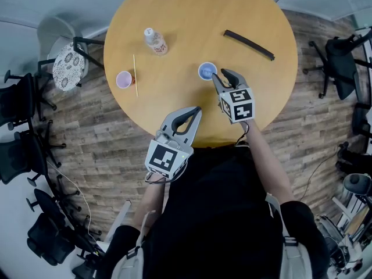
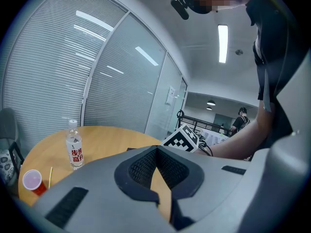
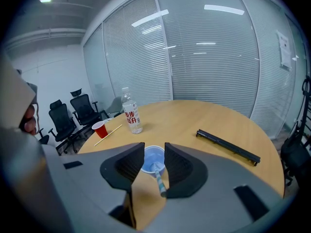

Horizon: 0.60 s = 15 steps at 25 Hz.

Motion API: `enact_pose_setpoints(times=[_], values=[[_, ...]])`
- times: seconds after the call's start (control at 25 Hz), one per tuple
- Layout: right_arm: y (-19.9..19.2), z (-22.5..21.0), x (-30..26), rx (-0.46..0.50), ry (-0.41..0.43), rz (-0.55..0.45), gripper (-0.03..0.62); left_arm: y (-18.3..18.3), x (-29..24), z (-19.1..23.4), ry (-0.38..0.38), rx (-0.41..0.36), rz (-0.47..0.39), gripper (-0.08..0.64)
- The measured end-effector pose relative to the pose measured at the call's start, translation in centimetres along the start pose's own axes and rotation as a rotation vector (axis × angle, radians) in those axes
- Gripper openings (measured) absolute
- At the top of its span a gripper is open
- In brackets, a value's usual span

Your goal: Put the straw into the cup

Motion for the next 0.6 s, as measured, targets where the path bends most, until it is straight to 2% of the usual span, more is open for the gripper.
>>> enact_pose_setpoints(times=[0.6], values=[[0.4,-0.9,2.0,0.008,-0.024,-0.028,0.130,0.4,0.2,-1.5,-0.010,-0.016,-0.004,0.011]])
Point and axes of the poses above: the fingertips, and each gripper's own axes: x backward along the fingers, z to its left, y out of its top, the point moved 6 cm from there along x, backward along the fingers, and after that the axes turned 12 degrees about -y, right-handed, at the moved point
